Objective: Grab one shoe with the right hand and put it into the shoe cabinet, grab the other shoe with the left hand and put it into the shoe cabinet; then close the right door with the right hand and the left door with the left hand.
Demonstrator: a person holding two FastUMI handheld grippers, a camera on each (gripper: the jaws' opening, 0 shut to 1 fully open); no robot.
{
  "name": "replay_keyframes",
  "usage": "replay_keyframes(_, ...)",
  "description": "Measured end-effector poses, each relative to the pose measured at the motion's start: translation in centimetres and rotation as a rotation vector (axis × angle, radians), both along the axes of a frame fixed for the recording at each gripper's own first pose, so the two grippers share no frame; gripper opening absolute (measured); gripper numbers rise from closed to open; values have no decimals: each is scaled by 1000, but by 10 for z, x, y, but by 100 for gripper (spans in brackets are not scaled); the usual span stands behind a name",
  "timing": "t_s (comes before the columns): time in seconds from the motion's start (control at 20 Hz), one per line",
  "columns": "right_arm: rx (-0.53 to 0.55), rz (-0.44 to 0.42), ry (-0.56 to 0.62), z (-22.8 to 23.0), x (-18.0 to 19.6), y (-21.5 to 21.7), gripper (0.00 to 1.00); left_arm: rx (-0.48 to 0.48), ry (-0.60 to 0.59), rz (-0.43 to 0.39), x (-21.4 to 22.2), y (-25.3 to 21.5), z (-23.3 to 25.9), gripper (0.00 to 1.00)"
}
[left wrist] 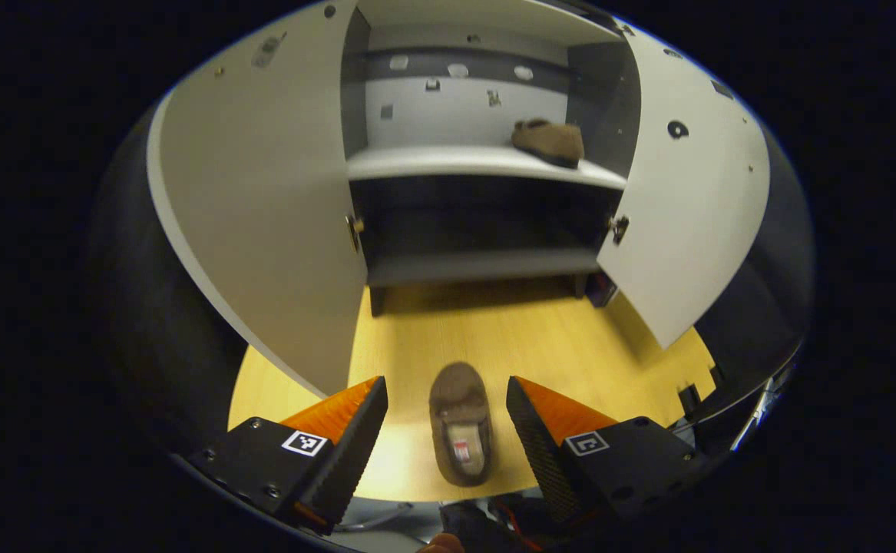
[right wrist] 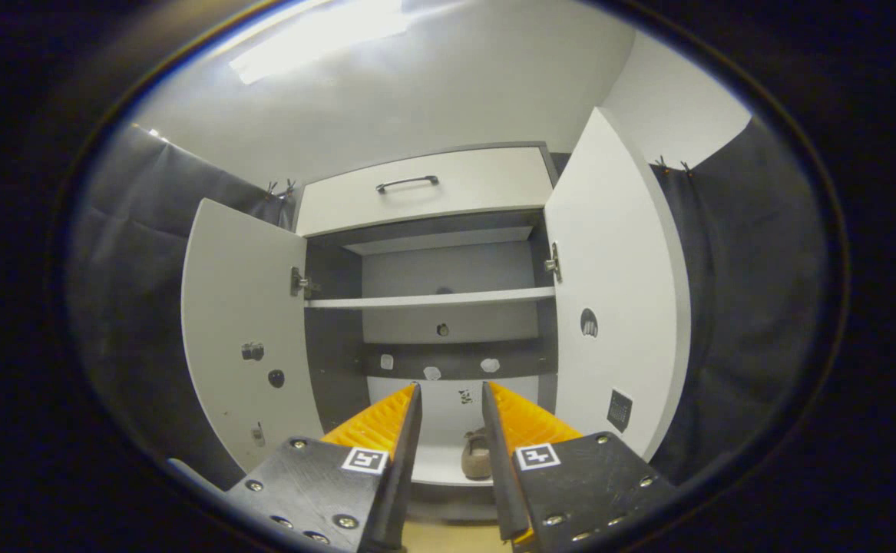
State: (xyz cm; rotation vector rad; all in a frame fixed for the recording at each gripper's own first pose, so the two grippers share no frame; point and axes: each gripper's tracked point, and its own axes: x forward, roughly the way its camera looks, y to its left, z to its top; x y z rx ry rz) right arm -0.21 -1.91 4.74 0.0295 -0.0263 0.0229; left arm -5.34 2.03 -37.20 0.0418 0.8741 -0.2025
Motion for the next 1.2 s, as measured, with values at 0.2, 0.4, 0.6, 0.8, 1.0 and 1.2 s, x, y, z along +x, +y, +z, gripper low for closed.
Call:
replay_keyframes(0.2,-47,-20,-1,-5,-8,-4,43,9,164,-3,-6,8,-8,97)
replay_keyframes(0.4,-79,-48,0,-7,-13,-11,46,53,270,-15,-6,7,-14,100)
replay_keyframes(0.6,-82,-91,14,-11,-14,-25,43,36,374,1,-16,17,-37,91)
replay_keyframes(0.8,-91,-120,19,-12,-17,-30,46,11,438,20,-18,21,-58,83)
replay_keyframes(1.0,-102,-121,13,-14,-18,-25,43,-23,469,30,-20,13,-72,64)
replay_keyframes(1.2,-103,-121,3,-13,-18,-23,43,-51,515,4,-21,8,-74,53)
